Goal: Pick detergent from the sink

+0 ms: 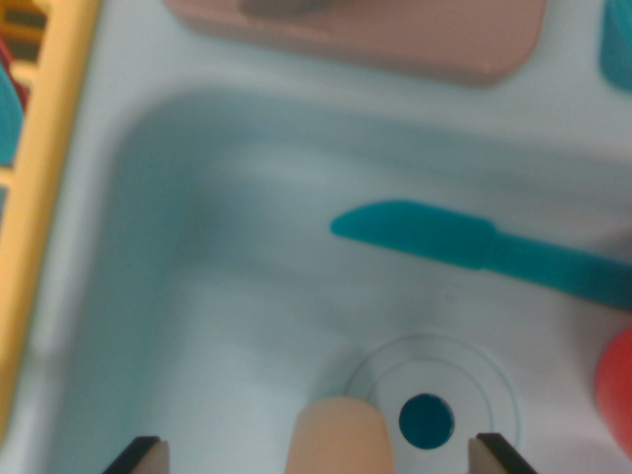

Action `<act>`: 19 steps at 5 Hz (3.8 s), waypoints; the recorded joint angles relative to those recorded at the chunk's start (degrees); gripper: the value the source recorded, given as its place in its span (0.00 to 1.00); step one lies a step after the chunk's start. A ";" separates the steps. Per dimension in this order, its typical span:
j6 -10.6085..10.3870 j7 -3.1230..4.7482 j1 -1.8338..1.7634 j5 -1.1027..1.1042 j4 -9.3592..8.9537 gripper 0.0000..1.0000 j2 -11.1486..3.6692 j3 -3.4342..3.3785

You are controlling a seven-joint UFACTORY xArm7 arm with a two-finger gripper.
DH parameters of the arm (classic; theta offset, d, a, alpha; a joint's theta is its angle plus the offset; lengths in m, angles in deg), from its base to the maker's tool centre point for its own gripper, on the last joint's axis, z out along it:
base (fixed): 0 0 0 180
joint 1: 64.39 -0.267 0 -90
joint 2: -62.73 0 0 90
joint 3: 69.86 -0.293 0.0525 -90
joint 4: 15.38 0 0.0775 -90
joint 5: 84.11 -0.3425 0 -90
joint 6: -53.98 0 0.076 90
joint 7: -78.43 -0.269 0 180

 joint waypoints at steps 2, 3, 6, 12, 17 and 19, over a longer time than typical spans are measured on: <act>-1.04 0.45 0.04 -0.01 -1.04 0.00 -0.07 0.12; -1.04 0.45 0.04 -0.01 -1.04 0.00 -0.07 0.12; -2.08 0.89 0.07 -0.01 -2.08 0.00 -0.13 0.23; -2.11 0.90 0.07 -0.02 -2.10 1.00 -0.14 0.24; -1.15 0.85 0.07 0.03 -1.42 1.00 0.15 0.23; -0.15 0.80 0.06 0.08 -0.72 1.00 0.44 0.22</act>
